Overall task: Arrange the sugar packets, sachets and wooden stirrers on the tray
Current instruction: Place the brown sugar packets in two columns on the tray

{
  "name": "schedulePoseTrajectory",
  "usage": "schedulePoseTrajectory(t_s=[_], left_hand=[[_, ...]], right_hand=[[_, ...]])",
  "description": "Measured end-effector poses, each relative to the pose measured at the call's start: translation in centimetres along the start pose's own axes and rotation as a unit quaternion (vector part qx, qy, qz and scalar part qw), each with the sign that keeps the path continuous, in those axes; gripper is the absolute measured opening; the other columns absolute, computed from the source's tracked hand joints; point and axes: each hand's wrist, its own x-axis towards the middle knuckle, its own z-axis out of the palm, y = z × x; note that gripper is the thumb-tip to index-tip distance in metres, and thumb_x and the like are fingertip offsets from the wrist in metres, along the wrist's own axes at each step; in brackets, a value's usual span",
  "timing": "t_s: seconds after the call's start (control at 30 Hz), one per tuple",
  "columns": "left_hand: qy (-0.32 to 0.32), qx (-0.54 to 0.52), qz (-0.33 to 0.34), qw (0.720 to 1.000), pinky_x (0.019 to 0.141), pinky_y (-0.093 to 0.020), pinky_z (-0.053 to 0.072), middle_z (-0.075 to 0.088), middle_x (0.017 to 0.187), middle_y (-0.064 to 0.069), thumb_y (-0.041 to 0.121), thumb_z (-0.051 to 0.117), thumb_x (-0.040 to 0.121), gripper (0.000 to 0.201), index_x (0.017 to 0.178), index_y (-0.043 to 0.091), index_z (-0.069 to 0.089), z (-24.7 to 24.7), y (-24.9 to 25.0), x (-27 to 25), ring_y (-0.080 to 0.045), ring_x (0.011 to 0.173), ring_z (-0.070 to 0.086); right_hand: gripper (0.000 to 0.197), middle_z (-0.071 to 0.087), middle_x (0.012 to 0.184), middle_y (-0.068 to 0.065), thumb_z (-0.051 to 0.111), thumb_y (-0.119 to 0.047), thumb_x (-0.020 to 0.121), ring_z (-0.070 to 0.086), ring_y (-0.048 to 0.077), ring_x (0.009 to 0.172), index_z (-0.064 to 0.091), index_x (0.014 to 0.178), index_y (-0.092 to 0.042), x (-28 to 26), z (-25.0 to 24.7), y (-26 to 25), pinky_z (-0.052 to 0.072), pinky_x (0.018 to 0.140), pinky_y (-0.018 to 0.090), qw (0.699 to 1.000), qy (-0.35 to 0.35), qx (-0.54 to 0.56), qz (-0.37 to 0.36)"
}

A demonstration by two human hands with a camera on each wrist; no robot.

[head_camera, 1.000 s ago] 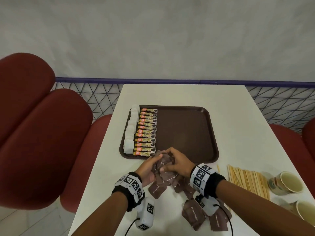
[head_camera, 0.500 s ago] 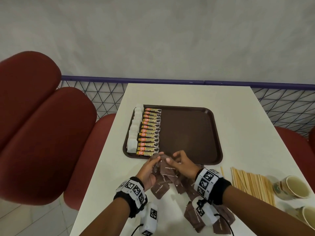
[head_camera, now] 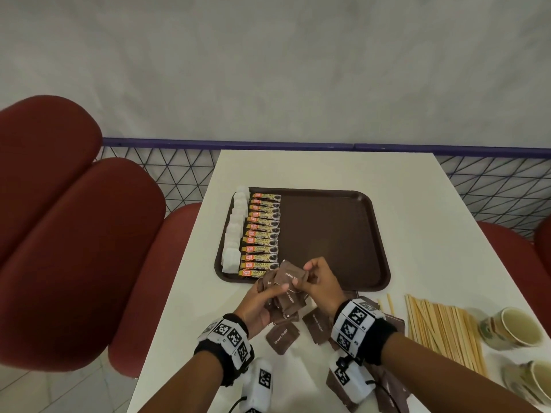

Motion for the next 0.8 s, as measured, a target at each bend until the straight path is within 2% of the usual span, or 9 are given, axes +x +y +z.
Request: schedulePoseTrajectory(t_s=[0.07,0.17,0.3,0.47,0.53,0.6,0.7,0.73,0.8], left_hand=[[0.000,0.002,0.004,1.000,0.065,-0.045,0.057,0.068,0.107,-0.015,-0.001,0.065,0.077,0.044,0.116,0.019,0.060,-0.3,0.2,0.0,-0.031,0.094,0.066],[0.012,-0.005,0.009,1.000,0.068,-0.044,0.057,0.068,0.105,-0.016,-0.007,0.062,0.078,0.048,0.119,0.016,0.057,-0.7,0.8,0.3,-0.029,0.090,0.068],[0.034,0.008,0.005,0.999,0.069,-0.046,0.057,0.066,0.106,-0.017,-0.006,0.062,0.079,0.044,0.118,0.014,0.057,-1.4,1.6,0.6,-0.031,0.095,0.063],[0.065,-0.016,0.024,0.997,0.076,-0.046,0.053,0.067,0.103,-0.017,-0.003,0.061,0.081,0.035,0.112,0.013,0.060,-3.0,3.1,1.0,-0.032,0.096,0.063],[0.077,-0.029,0.030,0.996,0.077,-0.045,0.053,0.067,0.104,-0.018,-0.004,0.060,0.082,0.034,0.109,0.016,0.060,-3.6,3.9,1.2,-0.033,0.098,0.062],[0.081,-0.036,0.033,0.995,0.071,-0.043,0.056,0.066,0.105,-0.017,-0.004,0.060,0.082,0.036,0.111,0.018,0.059,-4.2,4.9,1.6,-0.033,0.098,0.063],[0.075,-0.047,0.041,0.995,0.060,-0.042,0.058,0.066,0.104,-0.018,-0.003,0.058,0.082,0.036,0.111,0.018,0.060,-4.7,6.7,2.2,-0.034,0.094,0.063],[0.072,-0.049,0.043,0.995,0.060,-0.043,0.058,0.065,0.104,-0.019,-0.003,0.058,0.082,0.036,0.111,0.017,0.060,-4.9,7.2,2.3,-0.035,0.096,0.062],[0.070,-0.060,0.046,0.995,0.061,-0.046,0.059,0.064,0.107,-0.020,-0.002,0.058,0.081,0.037,0.112,0.019,0.059,-5.3,8.4,2.7,-0.036,0.098,0.061]], right_hand=[[0.036,0.059,0.085,0.003,0.072,-0.007,0.077,0.057,0.015,0.077,0.042,0.085,-0.025,0.3,0.0,-0.1,0.050,0.076,0.033,1.000,0.003,0.005,0.003],[0.039,0.060,0.081,0.004,0.071,-0.001,0.076,0.056,0.015,0.076,0.042,0.090,-0.024,1.3,-0.1,-0.5,0.051,0.076,0.034,0.998,0.021,0.047,0.019],[0.021,0.059,0.086,0.008,0.064,0.005,0.080,0.057,0.015,0.073,0.053,0.083,-0.013,3.3,-1.3,-2.2,0.050,0.058,0.018,0.989,0.081,0.112,0.047],[0.020,0.062,0.100,0.013,0.059,0.002,0.083,0.059,0.024,0.095,0.056,0.078,-0.016,6.8,-3.8,-4.6,0.049,0.072,0.029,0.984,0.103,0.133,0.055],[0.019,0.063,0.103,0.013,0.056,0.004,0.086,0.062,0.027,0.092,0.053,0.081,-0.014,8.2,-4.5,-5.5,0.052,0.075,0.035,0.977,0.090,0.185,0.052],[0.017,0.064,0.097,0.012,0.053,0.004,0.088,0.063,0.028,0.081,0.050,0.085,-0.012,9.9,-5.0,-6.4,0.056,0.068,0.036,0.972,0.079,0.218,0.047],[0.021,0.060,0.089,0.011,0.058,0.006,0.084,0.060,0.022,0.069,0.049,0.084,-0.013,13.1,-5.5,-7.1,0.052,0.047,0.022,0.987,0.095,0.122,0.031],[0.025,0.059,0.093,0.011,0.061,0.006,0.081,0.059,0.022,0.072,0.050,0.084,-0.015,14.3,-5.6,-7.1,0.049,0.046,0.021,0.993,0.101,0.055,0.025],[0.030,0.058,0.099,0.011,0.067,0.003,0.075,0.058,0.024,0.084,0.049,0.085,-0.019,16.5,-5.8,-7.0,0.048,0.058,0.028,0.991,0.107,-0.072,0.026]])
